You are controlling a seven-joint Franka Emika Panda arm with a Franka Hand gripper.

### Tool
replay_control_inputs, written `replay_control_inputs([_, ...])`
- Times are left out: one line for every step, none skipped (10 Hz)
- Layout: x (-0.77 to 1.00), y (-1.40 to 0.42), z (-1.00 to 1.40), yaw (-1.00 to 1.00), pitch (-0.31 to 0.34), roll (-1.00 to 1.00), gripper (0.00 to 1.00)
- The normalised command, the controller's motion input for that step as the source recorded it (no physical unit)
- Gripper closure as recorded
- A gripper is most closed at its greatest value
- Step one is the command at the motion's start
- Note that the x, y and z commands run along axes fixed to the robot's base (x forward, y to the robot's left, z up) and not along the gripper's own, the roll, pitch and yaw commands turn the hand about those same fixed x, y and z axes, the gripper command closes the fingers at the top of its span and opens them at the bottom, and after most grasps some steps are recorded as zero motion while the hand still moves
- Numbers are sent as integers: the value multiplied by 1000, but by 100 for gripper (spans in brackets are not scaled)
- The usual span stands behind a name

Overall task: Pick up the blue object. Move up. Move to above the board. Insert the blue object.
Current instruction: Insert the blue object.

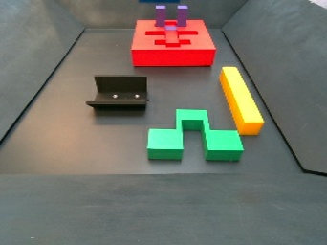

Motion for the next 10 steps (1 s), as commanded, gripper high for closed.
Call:
replay_control_inputs([-211, -51, -426, 89, -100, 110, 100])
replay_control_inputs([-200, -43, -466, 103, -117, 109, 100])
replay_control_inputs([-217, -40, -509, 114, -136, 106, 100])
replay_control_inputs([-189, -14, -514, 140, -141, 111, 100])
replay_control_inputs([-123, -20, -454, 163, -130, 129, 100])
replay_control_inputs([-60, -57, -363, 120, -107, 160, 100])
replay_control_inputs([0, -74, -243, 66, -51, 201, 100])
replay_control_inputs([43, -71, -120, 0, 0, 237, 100])
replay_control_inputs([251, -43, -9, 0, 27, 284, 100])
replay_control_inputs([246, -40, -26, -71, 41, 294, 100])
